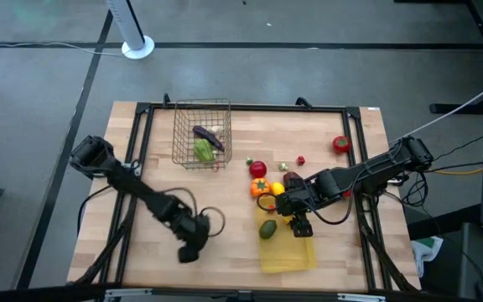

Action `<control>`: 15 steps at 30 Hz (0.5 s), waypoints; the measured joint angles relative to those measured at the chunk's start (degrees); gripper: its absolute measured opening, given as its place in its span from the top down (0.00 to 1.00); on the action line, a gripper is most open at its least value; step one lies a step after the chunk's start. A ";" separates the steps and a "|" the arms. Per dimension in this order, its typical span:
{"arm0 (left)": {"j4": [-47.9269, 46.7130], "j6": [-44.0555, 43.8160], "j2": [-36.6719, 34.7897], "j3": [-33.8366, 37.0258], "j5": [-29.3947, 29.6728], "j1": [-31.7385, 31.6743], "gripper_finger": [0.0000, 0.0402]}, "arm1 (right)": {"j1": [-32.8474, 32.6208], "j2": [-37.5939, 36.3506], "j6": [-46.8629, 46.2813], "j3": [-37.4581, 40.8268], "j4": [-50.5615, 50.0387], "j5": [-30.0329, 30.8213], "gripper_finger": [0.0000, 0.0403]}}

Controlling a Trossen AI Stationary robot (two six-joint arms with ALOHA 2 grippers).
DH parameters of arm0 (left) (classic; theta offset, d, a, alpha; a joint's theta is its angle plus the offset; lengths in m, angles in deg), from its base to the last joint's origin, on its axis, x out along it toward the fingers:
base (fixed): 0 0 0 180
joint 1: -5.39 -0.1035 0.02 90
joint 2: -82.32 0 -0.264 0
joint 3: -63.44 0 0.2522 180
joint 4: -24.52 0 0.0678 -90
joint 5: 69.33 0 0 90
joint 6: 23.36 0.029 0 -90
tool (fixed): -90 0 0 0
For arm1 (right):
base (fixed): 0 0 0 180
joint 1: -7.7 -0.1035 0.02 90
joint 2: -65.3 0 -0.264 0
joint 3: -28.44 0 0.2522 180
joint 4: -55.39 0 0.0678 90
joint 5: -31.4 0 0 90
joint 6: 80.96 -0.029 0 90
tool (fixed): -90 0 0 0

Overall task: Sort produce into baskets
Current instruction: Put the onion into the brown wire basket

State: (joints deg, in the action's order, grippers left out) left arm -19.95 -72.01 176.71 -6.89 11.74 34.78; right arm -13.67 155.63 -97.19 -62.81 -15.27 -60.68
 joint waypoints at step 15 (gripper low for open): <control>16.13 21.15 -0.73 -3.35 2.58 -21.40 0.34 | 0.00 0.00 0.00 0.00 -0.02 0.00 0.20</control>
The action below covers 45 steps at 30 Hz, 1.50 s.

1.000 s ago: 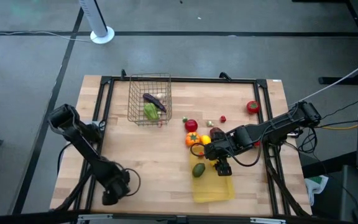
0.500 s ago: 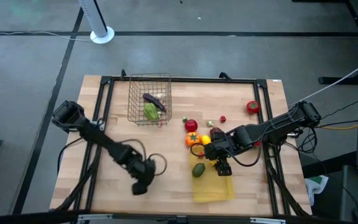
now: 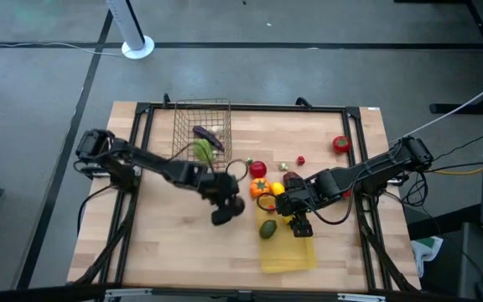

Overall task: Sort produce into baskets
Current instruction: Put the onion into the brown wire basket

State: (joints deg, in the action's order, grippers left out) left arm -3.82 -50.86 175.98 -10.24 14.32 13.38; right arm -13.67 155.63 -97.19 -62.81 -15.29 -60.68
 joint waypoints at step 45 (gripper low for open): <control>-31.19 32.21 -13.90 -0.35 16.44 -32.04 0.22 | 0.00 0.00 0.00 0.02 0.49 1.05 0.20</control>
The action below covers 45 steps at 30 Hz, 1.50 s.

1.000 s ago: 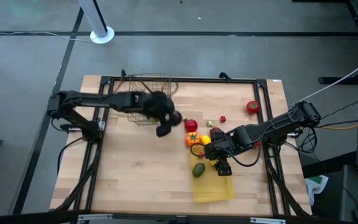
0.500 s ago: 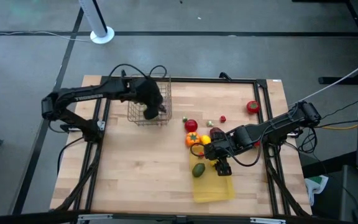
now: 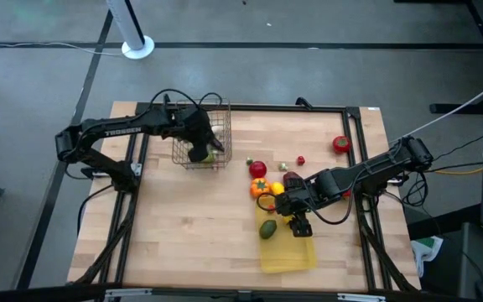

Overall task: Sort produce into baskets
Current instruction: Put the onion into the brown wire basket, then put the right green mushroom into the brown wire basket

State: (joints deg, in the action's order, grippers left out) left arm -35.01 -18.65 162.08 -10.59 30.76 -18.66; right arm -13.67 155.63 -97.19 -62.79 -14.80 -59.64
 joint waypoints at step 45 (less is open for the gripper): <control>1.05 -6.25 -0.01 1.03 -0.77 0.11 0.02 | 36.17 0.92 18.45 17.35 12.76 5.68 0.20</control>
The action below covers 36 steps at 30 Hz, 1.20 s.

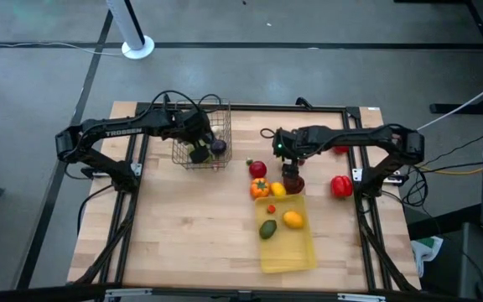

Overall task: Sort produce into baskets
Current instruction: Put the right green mushroom into the brown wire basket

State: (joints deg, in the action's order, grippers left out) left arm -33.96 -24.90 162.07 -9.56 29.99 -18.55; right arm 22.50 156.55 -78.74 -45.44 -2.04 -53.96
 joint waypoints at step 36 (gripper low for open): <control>3.79 0.04 0.00 0.00 0.00 0.02 0.02 | 1.03 4.65 -0.66 8.33 15.11 -6.24 0.42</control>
State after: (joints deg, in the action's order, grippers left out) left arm -30.17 -24.86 162.07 -9.56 29.99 -18.53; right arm 23.53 161.20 -79.40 -37.11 13.07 -60.20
